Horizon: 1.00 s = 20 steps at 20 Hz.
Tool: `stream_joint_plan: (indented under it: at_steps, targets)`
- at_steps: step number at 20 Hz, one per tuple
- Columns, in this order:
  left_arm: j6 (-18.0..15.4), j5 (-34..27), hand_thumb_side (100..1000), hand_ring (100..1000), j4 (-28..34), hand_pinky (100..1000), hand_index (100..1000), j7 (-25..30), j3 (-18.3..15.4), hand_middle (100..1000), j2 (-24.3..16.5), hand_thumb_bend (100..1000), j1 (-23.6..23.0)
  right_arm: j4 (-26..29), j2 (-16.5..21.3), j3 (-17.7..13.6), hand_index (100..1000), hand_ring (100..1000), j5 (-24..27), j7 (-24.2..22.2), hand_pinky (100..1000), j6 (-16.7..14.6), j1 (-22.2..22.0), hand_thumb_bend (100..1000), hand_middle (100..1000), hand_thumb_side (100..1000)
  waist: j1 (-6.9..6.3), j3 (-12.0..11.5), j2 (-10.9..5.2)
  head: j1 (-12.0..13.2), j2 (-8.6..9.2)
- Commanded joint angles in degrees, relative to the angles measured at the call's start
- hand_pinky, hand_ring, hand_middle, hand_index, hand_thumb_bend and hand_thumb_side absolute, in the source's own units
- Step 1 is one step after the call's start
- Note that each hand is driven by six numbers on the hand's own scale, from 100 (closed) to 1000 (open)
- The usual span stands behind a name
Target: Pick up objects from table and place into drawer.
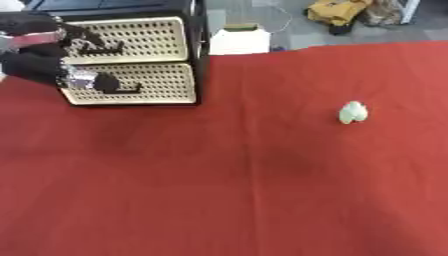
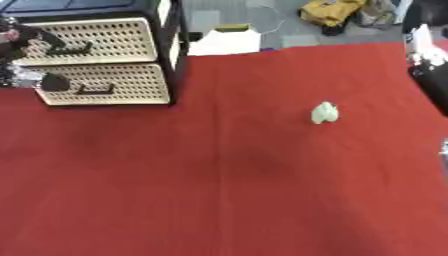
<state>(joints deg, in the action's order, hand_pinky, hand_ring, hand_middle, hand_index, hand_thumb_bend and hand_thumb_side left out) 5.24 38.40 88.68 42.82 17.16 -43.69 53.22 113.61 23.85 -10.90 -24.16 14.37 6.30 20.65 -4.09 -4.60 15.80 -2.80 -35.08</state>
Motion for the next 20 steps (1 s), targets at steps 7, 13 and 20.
stream_joint_plan:
  at_steps: [7, 13, 20]
  targets:
    - [1.1, 3.1, 1000, 100, -2.1, 100, 958, -2.3, -0.3, 100, 0.2, 772, 2.2, 1.0, 0.9, -0.3, 807, 816, 0.1, -0.2, 700, -0.2, 0.4, 332, 544, 697, -0.01, 0.1, -0.65, 0.6, 1.29]
    - [2.0, 3.5, 1000, 100, -3.7, 100, 917, -3.7, -0.3, 100, 1.1, 730, 2.5, 1.0, 0.8, -0.3, 807, 816, 0.2, -0.4, 700, -0.3, 0.5, 334, 544, 698, 0.07, 0.1, -0.43, 0.6, 1.19]
    - [2.6, 3.2, 1000, 100, -6.4, 100, 901, -5.3, -0.2, 100, 2.1, 698, 2.8, 1.0, 0.7, -0.4, 808, 816, 0.3, -0.3, 700, -0.4, 0.6, 336, 544, 699, 0.17, 0.8, -0.22, 0.6, 1.46]
